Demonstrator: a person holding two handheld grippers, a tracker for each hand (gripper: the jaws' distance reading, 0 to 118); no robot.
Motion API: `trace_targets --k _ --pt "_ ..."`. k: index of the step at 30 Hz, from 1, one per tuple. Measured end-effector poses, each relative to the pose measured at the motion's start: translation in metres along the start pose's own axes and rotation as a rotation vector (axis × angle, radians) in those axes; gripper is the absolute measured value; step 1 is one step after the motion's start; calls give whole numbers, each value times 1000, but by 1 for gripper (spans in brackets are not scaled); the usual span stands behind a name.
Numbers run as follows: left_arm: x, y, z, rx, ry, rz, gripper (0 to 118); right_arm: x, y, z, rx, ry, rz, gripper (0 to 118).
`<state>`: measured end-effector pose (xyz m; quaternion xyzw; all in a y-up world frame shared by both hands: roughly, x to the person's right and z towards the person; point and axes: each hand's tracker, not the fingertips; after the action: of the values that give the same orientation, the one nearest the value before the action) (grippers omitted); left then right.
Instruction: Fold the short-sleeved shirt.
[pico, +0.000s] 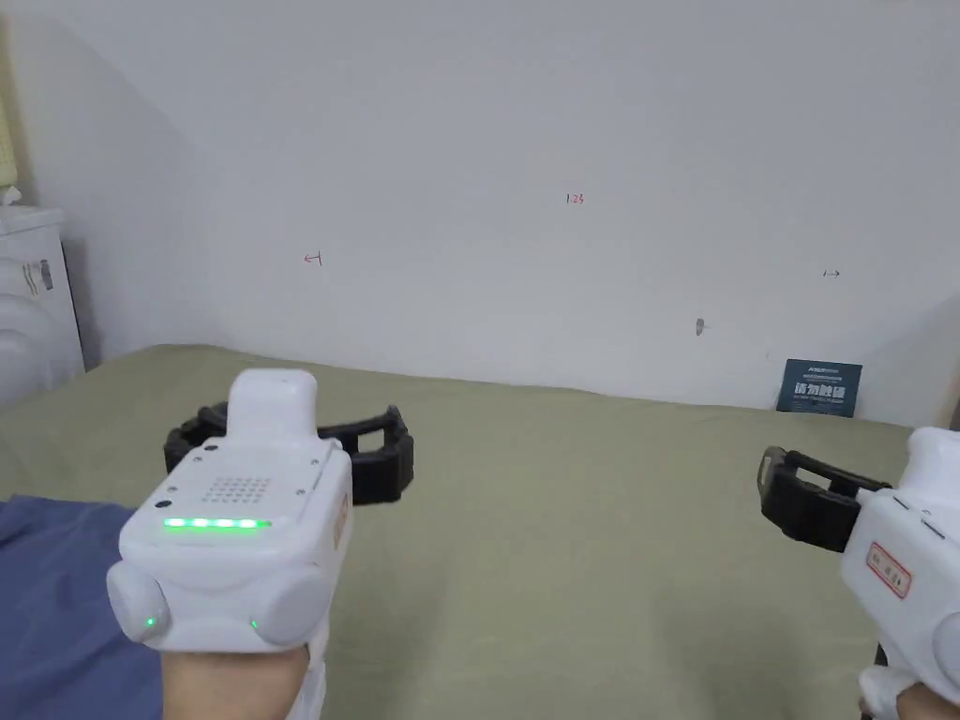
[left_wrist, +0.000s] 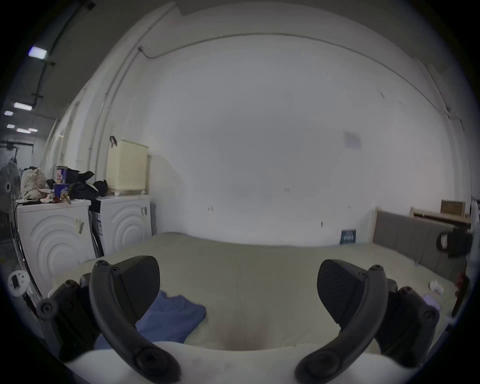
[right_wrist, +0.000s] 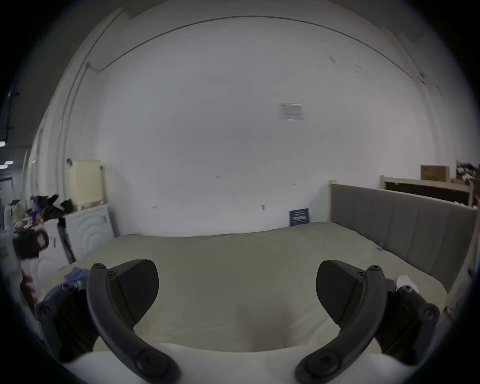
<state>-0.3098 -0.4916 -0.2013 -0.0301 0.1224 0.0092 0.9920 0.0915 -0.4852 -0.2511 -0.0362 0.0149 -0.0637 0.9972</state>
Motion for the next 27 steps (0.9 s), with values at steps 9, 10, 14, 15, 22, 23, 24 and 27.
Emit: trace_targets --k 9,10,14,15,22,23,24,27 --pt "15 2 -3 -41 -20 -45 118 -1 -1 -2 -9 -16 47 117" --pt "15 4 -4 -37 -7 -60 118 0 2 -1 -15 -15 41 117" --pt "13 5 1 -7 -23 -35 118 -4 5 3 -25 -22 66 118" --pt "12 4 2 -2 -36 -12 118 -5 5 4 -20 -16 78 118" --pt "15 -4 9 -74 -95 39 108 -19 2 15 8 -22 200 0" --pt "17 -7 13 -63 -90 25 86 -24 6 18 -8 -41 248 0" --pt "20 -9 16 -24 -78 9 9 -25 11 20 7 -24 203 0" --pt "19 -7 16 -20 -16 25 0 -29 12 19 -40 20 194 0"
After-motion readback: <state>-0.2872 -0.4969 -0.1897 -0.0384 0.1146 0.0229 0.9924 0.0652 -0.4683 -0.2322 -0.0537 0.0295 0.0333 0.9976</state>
